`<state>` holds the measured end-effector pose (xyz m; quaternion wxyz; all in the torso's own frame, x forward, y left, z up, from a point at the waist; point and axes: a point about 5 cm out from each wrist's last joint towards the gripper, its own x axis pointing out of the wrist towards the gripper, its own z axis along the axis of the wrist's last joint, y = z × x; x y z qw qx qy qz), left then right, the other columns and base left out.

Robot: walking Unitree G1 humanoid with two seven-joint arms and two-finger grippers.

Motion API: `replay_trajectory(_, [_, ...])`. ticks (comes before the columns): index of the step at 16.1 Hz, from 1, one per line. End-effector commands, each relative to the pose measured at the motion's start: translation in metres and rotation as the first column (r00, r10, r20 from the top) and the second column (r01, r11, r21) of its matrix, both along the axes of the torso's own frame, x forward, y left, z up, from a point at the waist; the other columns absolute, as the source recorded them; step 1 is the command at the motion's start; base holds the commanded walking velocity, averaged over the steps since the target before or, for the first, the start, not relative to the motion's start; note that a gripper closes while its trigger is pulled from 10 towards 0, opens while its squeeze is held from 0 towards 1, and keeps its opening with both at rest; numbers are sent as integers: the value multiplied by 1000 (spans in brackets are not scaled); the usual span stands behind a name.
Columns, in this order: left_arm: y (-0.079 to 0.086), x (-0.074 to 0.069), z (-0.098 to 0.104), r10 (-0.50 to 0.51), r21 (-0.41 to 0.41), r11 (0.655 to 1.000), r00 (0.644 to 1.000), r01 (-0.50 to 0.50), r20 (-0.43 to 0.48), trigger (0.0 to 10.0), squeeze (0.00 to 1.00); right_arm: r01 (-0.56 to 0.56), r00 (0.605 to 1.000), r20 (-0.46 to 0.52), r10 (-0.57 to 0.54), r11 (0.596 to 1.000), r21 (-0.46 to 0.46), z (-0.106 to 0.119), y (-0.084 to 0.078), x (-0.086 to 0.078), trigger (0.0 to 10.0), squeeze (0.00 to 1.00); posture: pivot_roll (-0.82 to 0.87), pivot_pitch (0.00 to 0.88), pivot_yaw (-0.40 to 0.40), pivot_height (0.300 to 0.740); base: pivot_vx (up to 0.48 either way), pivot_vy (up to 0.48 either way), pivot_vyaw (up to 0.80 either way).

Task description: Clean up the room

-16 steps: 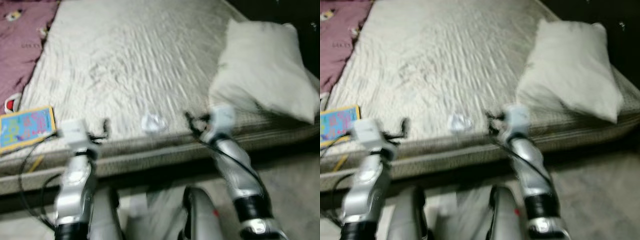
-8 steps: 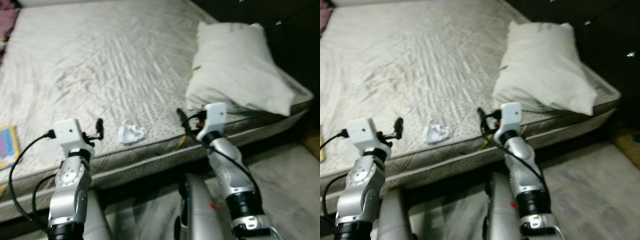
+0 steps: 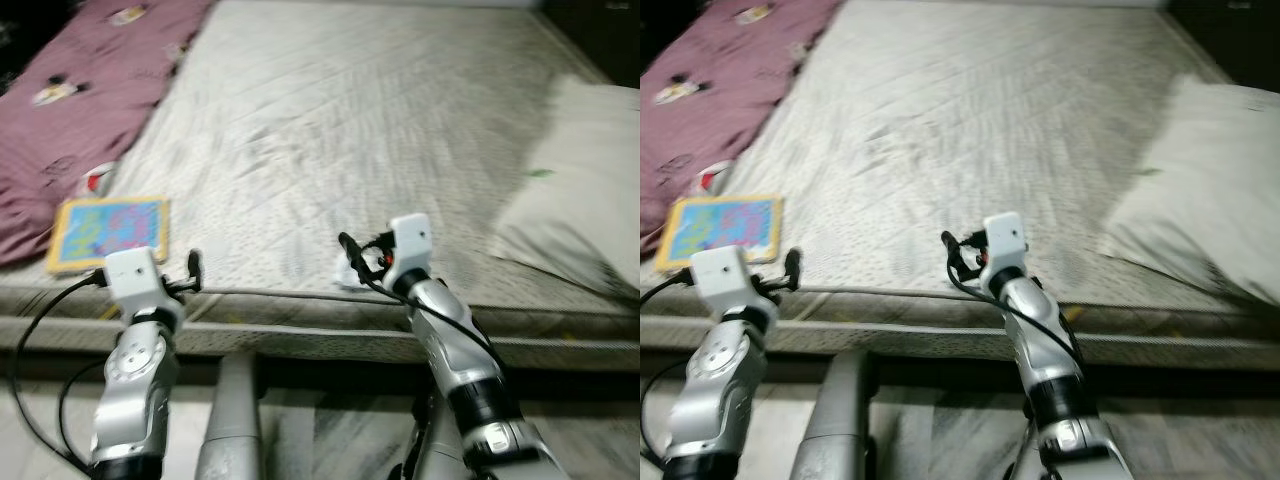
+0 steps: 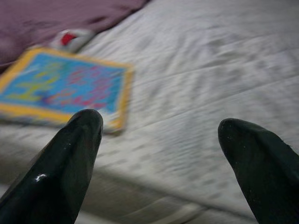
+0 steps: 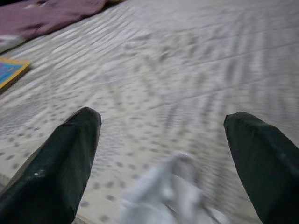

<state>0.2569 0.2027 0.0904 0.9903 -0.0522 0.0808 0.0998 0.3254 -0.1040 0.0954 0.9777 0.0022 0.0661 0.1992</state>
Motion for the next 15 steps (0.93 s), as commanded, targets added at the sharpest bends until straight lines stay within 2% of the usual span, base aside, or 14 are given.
replay_trajectory(1, [-1, -3, 5, -5, 11, 1000, 1000, 5, 8, 10000, 0, -15, 999, -40, 14, 1000, -15, -7, 1, 1, 10000, 0, -4, 55, -24, 515, 0, 0, 0])
replay_trajectory(2, [3, -11, 7, 10, 23, 1000, 1000, -10, 1, 10000, 0, -55, 997, -54, 53, 997, -45, -10, 10, 3, 10000, 0, 27, 73, -25, 515, 0, 0, 0])
replay_trajectory(5, [10, -27, 10, 36, 54, 998, 999, -35, -11, 10000, 0, -69, 997, -43, 68, 998, -10, -9, 19, 11, 10000, 0, 71, 94, -25, 515, 0, 0, 0])
replay_trajectory(7, [12, -32, 11, 41, 69, 997, 999, -40, -16, 10000, 0, -86, 995, -55, 83, 996, -38, -12, 24, 13, 10000, 0, 96, 106, -26, 515, 0, 0, 0])
replay_trajectory(12, [16, -46, 17, 56, 99, 994, 998, -53, -31, 10000, 0, 13, 997, -77, -25, 987, -159, -18, 28, 25, 10000, 0, 137, 142, -28, 515, 0, 0, 0])
replay_trajectory(15, [15, -47, 21, 49, 106, 993, 998, -46, -29, 10000, 0, 73, 995, -52, -83, 982, -174, -12, 25, 31, 10000, 0, 143, 162, -30, 515, 0, 0, 0])
